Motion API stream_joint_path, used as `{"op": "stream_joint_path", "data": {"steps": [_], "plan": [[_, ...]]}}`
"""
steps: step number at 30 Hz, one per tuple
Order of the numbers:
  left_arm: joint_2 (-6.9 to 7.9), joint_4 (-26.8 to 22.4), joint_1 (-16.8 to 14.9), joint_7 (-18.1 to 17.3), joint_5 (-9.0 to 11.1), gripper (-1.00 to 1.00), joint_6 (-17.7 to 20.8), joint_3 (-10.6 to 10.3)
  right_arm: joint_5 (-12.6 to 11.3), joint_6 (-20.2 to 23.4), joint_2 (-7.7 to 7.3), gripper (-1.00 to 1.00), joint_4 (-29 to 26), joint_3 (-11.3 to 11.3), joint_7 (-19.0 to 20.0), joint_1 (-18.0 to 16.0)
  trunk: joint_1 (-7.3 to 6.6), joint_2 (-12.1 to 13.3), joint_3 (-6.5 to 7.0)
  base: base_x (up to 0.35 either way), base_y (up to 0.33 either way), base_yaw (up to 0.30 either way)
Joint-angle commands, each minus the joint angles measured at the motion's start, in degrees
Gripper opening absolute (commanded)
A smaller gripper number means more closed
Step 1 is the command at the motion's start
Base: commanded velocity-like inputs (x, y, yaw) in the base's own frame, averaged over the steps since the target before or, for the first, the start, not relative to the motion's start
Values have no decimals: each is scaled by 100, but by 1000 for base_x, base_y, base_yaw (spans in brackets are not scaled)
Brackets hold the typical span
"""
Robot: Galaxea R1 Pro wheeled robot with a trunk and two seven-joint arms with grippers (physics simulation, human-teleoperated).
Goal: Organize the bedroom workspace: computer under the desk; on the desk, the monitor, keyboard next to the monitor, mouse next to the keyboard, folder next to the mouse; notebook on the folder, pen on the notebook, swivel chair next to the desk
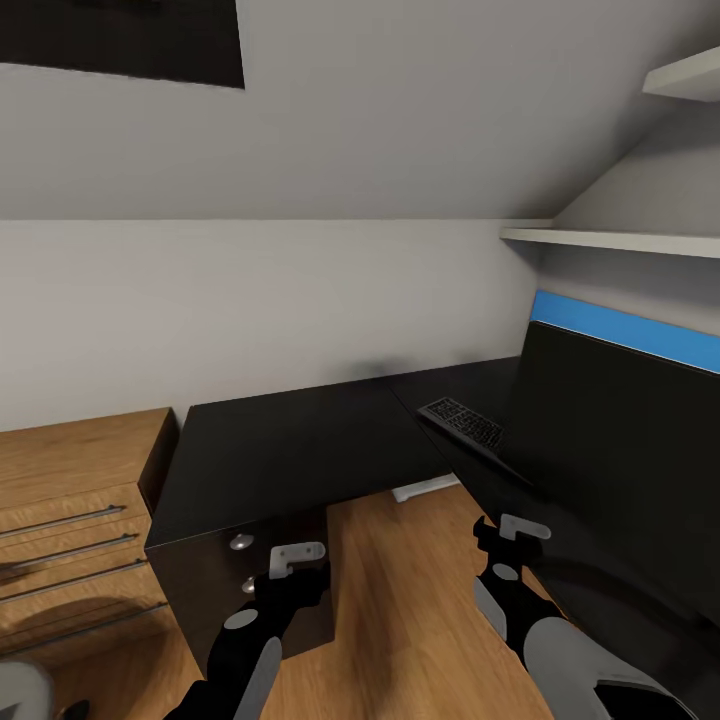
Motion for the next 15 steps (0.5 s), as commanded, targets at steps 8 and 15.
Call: {"op": "stream_joint_path", "data": {"steps": [8,15], "plan": [[2,-7,-4,53,61,100,16,-6,11,-30,4,100,5,-43,9,-5,0,-3,-6,0,0,0],[2,-7,-4,53,61,100,12,-4,8,-29,4,100,5,-43,9,-5,0,-3,-6,19,0,0]]}}
